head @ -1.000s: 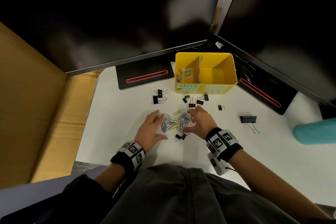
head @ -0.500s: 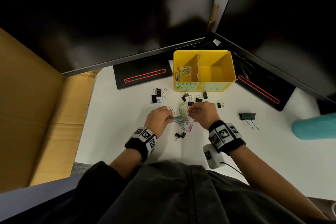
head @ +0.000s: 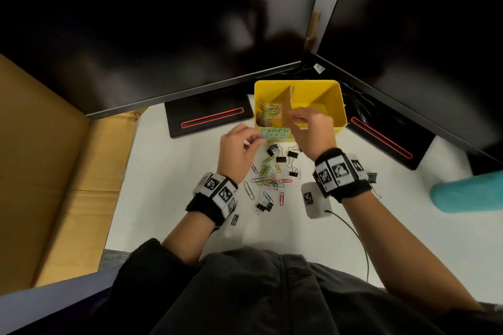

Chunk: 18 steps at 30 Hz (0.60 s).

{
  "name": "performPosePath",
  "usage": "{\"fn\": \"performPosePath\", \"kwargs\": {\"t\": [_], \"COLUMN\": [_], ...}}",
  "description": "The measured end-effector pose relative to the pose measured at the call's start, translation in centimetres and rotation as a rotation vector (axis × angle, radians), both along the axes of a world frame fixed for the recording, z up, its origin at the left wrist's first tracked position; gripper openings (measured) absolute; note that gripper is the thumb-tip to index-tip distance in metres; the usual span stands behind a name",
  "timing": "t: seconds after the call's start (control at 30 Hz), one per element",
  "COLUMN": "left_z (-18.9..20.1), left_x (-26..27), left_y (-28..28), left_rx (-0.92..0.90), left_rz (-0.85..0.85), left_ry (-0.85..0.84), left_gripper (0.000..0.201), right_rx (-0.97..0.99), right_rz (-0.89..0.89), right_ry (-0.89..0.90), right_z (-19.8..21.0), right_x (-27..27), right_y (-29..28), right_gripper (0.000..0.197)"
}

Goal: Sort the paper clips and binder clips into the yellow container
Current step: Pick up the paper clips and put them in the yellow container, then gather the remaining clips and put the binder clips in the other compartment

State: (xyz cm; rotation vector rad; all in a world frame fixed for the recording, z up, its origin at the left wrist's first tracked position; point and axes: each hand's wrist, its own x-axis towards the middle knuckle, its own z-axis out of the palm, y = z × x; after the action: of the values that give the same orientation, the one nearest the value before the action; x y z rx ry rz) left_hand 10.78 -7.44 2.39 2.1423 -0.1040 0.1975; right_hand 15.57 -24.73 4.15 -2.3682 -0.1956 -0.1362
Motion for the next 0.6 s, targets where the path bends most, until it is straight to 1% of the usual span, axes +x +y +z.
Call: {"fn": "performPosePath", "kwargs": {"t": [0.1, 0.13, 0.2, 0.23, 0.27, 0.33, 0.4, 0.47, 0.5, 0.53, 0.6], "left_z": [1.3, 1.6, 2.1, 2.2, 2.2, 1.7, 0.2, -2.0, -3.0, -3.9, -5.2], "left_x": [2.9, 3.8, 5.0, 5.3, 5.3, 4.3, 2.4, 0.0, -1.0, -1.6, -2.0], "left_y": [-1.2, -1.5, -2.0, -1.9, -1.7, -0.4, 1.7, 3.9, 4.8, 5.6, 6.5], "left_rx": [-0.015, -0.031, -0.062, -0.066, -0.059, -0.012, 0.054, 0.145, 0.193, 0.248, 0.369], "left_rz": [0.033, 0.042, 0.047, 0.053, 0.074, 0.173, 0.255, 0.243, 0.219, 0.195, 0.125], "left_ry": [-0.058, -0.059, -0.014, 0.006, 0.001, -0.055, -0.075, -0.007, 0.061, 0.136, 0.265], "left_gripper": [0.008, 0.011, 0.026, 0.032, 0.034, 0.026, 0.016, 0.011, 0.011, 0.016, 0.031], "right_rx": [0.036, 0.046, 0.069, 0.081, 0.08, 0.008, -0.126, -0.215, -0.238, -0.247, -0.265], "right_rz": [-0.083, -0.097, -0.091, -0.063, -0.017, 0.112, 0.254, 0.381, 0.42, 0.434, 0.445], "right_ry": [-0.053, -0.056, -0.032, 0.006, 0.054, 0.167, 0.278, 0.341, 0.36, 0.353, 0.294], "right_z": [-1.0, -1.6, -3.0, -3.5, -4.0, -5.0, -6.3, -7.4, -7.6, -7.6, -7.1], "right_x": [-3.0, -3.6, -4.6, -4.9, -5.3, -6.3, -7.4, -8.3, -8.4, -8.1, -7.0], "right_y": [-1.5, -1.7, -1.7, -1.4, -1.0, 0.1, 1.4, 2.5, 3.1, 3.6, 4.7], "right_gripper": [0.019, 0.019, 0.02, 0.021, 0.022, 0.027, 0.033, 0.034, 0.034, 0.035, 0.046]}}
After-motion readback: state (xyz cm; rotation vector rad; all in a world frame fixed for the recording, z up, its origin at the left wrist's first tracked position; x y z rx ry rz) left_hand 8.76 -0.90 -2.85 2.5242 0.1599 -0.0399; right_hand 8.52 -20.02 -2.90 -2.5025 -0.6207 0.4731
